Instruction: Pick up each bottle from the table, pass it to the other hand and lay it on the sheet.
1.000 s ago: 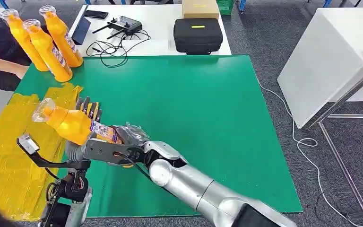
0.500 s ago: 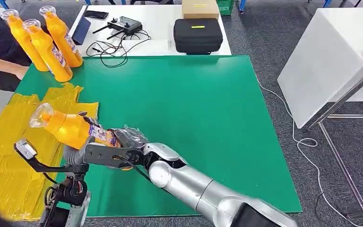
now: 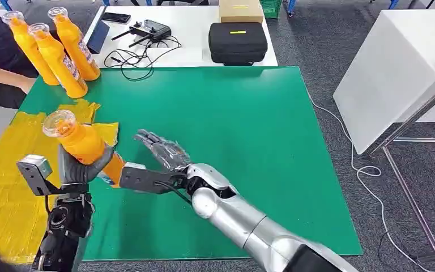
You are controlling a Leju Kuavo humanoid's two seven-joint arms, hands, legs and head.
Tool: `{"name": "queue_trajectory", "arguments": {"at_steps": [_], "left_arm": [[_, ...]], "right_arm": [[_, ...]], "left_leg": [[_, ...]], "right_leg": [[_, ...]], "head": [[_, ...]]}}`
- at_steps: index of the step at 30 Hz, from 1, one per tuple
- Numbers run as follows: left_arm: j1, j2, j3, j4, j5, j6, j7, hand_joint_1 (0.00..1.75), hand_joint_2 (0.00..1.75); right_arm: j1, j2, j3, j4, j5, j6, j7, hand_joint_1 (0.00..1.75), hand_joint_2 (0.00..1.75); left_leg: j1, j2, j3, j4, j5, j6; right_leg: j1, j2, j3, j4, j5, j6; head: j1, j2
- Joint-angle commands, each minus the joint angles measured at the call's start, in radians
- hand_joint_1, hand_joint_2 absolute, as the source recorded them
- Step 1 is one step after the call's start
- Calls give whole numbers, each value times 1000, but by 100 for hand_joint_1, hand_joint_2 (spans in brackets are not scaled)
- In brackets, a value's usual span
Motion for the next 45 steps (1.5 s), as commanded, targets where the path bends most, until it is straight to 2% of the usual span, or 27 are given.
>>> {"name": "queue_trajectory", "arguments": {"at_steps": [1, 4, 7, 11, 13, 17, 21, 26, 27, 28, 34, 36, 37, 39, 42, 43, 45], "left_arm": [[-109, 64, 59, 165, -311, 332, -34, 175, 175], [-148, 97, 19, 302, -494, 528, -27, 175, 175], [-190, 102, -8, 436, -563, 588, -22, 175, 175], [-190, 102, -8, 436, -563, 588, -22, 175, 175], [-213, 104, -51, 521, -646, 628, 30, 175, 175], [-211, 96, -141, 623, -815, 632, 204, 175, 175], [-194, 89, -181, 663, -884, 598, 310, 175, 175], [-192, 91, -193, 670, -906, 593, 346, 175, 175], [-195, 122, -247, 678, -995, 595, 456, 175, 175], [-198, 129, -282, 684, -1046, 601, 511, 175, 175], [-216, 172, -356, 700, -1173, 509, 672, 175, 175], [-210, 188, -385, 699, -1220, 428, 735, 175, 175], [-207, 194, -395, 705, -1236, 409, 764, 3, 175], [-197, 204, -402, 701, -1251, 380, 789, 0, 175], [-196, 206, -396, 701, -1250, 346, 785, 0, 175], [-194, 208, -398, 702, -1252, 345, 784, 0, 0], [-193, 211, -391, 696, -1249, 337, 776, 0, 0]], "right_arm": [[105, -101, -265, -298, 57, 42, -15, 0, 0], [130, -130, -278, -345, 49, 50, -22, 0, 0], [142, -141, -283, -354, 34, 61, -29, 0, 0], [142, -141, -283, -354, 34, 61, -29, 0, 0], [137, -137, -274, -343, 22, 70, -38, 0, 0], [113, -119, -235, -305, 22, 83, -48, 0, 0], [98, -109, -209, -287, 21, 91, -58, 0, 0], [97, -108, -205, -285, 21, 92, -58, 0, 0], [100, -113, -190, -290, 21, 95, -58, 0, 0], [100, -115, -186, -294, 21, 95, -58, 0, 0], [102, -118, -167, -302, 22, 110, -57, 0, 0], [96, -115, -163, -294, 23, 116, -57, 0, 0], [94, -114, -161, -292, 24, 118, -56, 0, 0], [91, -114, -159, -291, 25, 122, -56, 0, 0], [96, -119, -161, -296, 26, 124, -52, 0, 0], [97, -119, -161, -296, 26, 124, -52, 0, 0], [102, -121, -162, -300, 27, 126, -46, 0, 0]], "left_leg": [[0, -2, 3, 0, -1, 1], [0, -3, 2, -1, 0, 0], [-1, -3, 5, -2, 0, 0], [-1, -2, 3, -1, 0, 0], [-1, -1, 3, -1, -1, 0], [-1, 0, 5, -1, -1, 0], [-1, 2, 7, -1, -2, 1], [-1, 1, 4, -1, -1, 0], [-2, 3, 3, -1, -1, 0], [-2, 5, 7, -3, -2, 0], [0, 5, 6, -1, -1, 0], [-1, 8, 6, -1, -1, 0], [0, 11, 9, -2, -2, 0], [0, 14, 11, -2, -3, -1], [0, 10, 10, -2, -2, -1], [0, 10, 12, -3, -2, -1], [0, 10, 12, -3, -2, -1]], "right_leg": [[1, -4, 5, -1, -2, 1], [0, -4, 4, -1, -1, 1], [0, -6, 6, -2, -2, 1], [0, -4, 4, -1, -1, 0], [0, -4, 4, -1, -1, 0], [0, -3, 5, -1, -2, 0], [-1, -2, 7, -1, -2, 1], [-1, -1, 4, -1, -1, 1], [-1, 1, 3, 0, -1, 1], [-1, 2, 6, -1, -1, 0], [-1, 4, 4, 1, 0, 0], [-1, 7, 3, 2, 0, 0], [0, 8, 6, 2, -1, 0], [0, 12, 6, 2, -1, 0], [-1, 10, 5, 2, 0, -1], [0, 9, 7, 2, 0, -1], [-1, 10, 8, 2, 0, -1]], "head": [[0, 0], [0, 0], [0, 0], [0, 0], [0, 0], [0, 0], [0, 0], [0, 0], [0, 0], [0, 0], [0, 0], [0, 0], [0, 0], [0, 0], [0, 0], [0, 0], [-1, 0]]}}
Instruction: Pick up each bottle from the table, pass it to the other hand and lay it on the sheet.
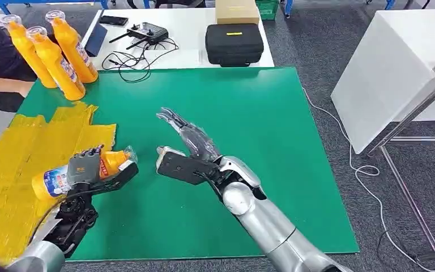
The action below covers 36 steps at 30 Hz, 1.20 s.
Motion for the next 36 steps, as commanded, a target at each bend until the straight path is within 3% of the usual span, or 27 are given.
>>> {"name": "queue_trajectory", "arguments": {"at_steps": [1, 7, 13, 15, 16, 18, 20, 21, 22, 23, 25, 26, 29, 32, 36], "left_arm": [[26, 35, -54, 75, -8, -65, 0, 0, 0], [35, 52, -40, 65, -15, -42, -32, 0, 0], [26, 46, 44, 42, 28, 48, -166, 0, 0], [36, 29, 157, 14, 140, 123, -333, 0, 0], [36, 29, 157, 14, 140, 123, -333, 0, 0], [48, -2, 332, -44, 346, 192, -603, 0, 0], [52, -15, 382, -78, 412, 198, -679, 0, 0], [75, -43, 488, -163, 581, 169, -853, 0, 0], [126, -59, 492, -315, 701, 99, -853, 0, 0], [241, -91, 514, -645, 1015, -74, -853, 0, 0], [270, -100, 523, -696, 1076, -101, -853, 0, 0], [296, -122, 548, -778, 1200, -215, -853, 0, 0], [300, -143, 487, -823, 1296, -392, -846, 0, 0], [284, -173, 396, -803, 1315, -432, -819, 0, 0], [264, -205, 294, -724, 1359, -542, -818, 0, 0]], "right_arm": [[-37, -22, 34, 37, 2, 13, 12, 0, 0], [-41, -14, 26, 49, 7, 18, 19, 0, 0], [-50, -2, 7, 62, 18, 19, 28, 0, 0], [-51, 3, -4, 69, 20, 16, 28, 0, 0], [-51, 3, -4, 69, 20, 16, 28, 0, 0], [-50, 6, -17, 77, 22, 12, 28, 0, 0], [-49, 5, -20, 79, 23, 11, 28, 0, 0], [-46, 2, -24, 78, 24, 6, 22, 0, 0], [-44, 1, -31, 76, 21, 0, 14, 0, 0], [-39, -4, -46, 74, 14, -22, -8, 0, 0], [-40, -9, -52, 75, 13, -26, -16, 0, 0], [-36, -11, -65, 72, 12, -45, -38, 0, 0], [18, -43, -120, 7, 16, -133, -98, 0, 0], [93, -71, -172, -82, 11, -150, -151, 0, 0], [150, -60, -228, -133, -3, -188, -228, 0, 0]], "left_leg": [[0, 4, 5, -2, 0, 0], [0, 3, 9, -3, 0, 0], [0, 0, 8, -2, 1, -1], [-1, -2, 7, -1, 1, -1], [0, -3, 7, -1, 1, -1], [-1, -4, 5, -1, 1, -1], [0, -5, 5, -1, 1, -1], [0, -5, 4, 0, 1, -1], [-1, -7, 3, 0, 2, -1], [0, -6, 2, 0, 1, -1], [-1, -6, 1, 0, 2, -1], [-1, -6, 1, 0, 1, -1], [0, -3, 1, 1, 0, -1], [0, -12, 1, 0, 1, 0], [-1, -12, -1, 0, 0, 0]], "right_leg": [[1, 1, 4, -2, 1, 0], [0, 0, 7, -2, 1, 1], [0, -4, 8, -1, 0, 1], [0, -5, 7, 0, 0, 0], [0, -7, 7, -1, 0, 1], [0, -7, 6, 0, 0, 0], [1, -9, 6, -1, 0, 1], [0, -7, 4, 0, 0, 1], [0, -10, 4, 0, -1, 1], [1, -10, 3, -1, -1, 1], [0, -9, 1, 0, -1, 1], [0, -9, 2, -1, -1, 1], [1, -6, 0, -1, -1, 1], [1, -16, 5, -3, -3, 2], [0, -16, 3, -3, -3, 2]], "head": [[0, 0], [0, 0], [0, 0], [0, 0], [0, 0], [1, 0], [0, 0], [0, 0], [1, 0], [1, 0], [1, 0], [0, 0], [1, 0], [0, 0], [0, 0]]}}
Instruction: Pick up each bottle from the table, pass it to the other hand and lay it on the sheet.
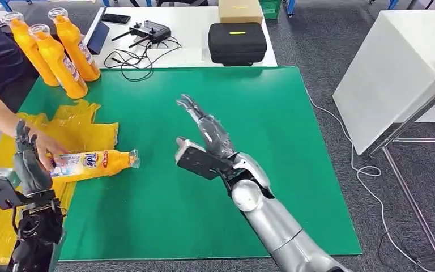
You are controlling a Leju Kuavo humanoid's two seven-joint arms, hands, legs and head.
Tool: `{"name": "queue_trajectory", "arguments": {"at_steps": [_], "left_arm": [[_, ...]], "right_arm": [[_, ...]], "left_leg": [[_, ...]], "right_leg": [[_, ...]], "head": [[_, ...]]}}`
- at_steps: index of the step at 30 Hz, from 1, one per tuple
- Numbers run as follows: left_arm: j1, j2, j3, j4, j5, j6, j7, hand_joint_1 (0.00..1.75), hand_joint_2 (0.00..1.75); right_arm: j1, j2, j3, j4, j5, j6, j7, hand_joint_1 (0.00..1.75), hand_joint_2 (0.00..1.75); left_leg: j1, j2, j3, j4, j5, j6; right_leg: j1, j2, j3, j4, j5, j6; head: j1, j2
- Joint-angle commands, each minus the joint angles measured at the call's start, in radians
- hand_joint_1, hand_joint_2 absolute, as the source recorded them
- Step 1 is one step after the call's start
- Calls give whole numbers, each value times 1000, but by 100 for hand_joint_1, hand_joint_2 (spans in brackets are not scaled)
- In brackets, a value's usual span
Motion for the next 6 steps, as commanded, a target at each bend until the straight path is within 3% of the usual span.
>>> {"name": "queue_trajectory", "arguments": {"at_steps": [1, 6], "left_arm": [[-20, -111, -168, -14, 67, -156, 27, 0, 0], [-65, -166, -239, 103, 95, -174, 23, 0, 0]], "right_arm": [[109, -29, -141, -112, -21, -62, -124, 0, 0], [97, 14, -136, 4, -53, -132, -243, 0, 0]], "left_leg": [[0, -6, 5, -2, -1, 2], [-1, -4, 5, -2, -1, 1]], "right_leg": [[0, -9, 8, -3, -3, 2], [-2, -7, 7, -2, -2, 1]], "head": [[0, 0], [0, 0]]}}
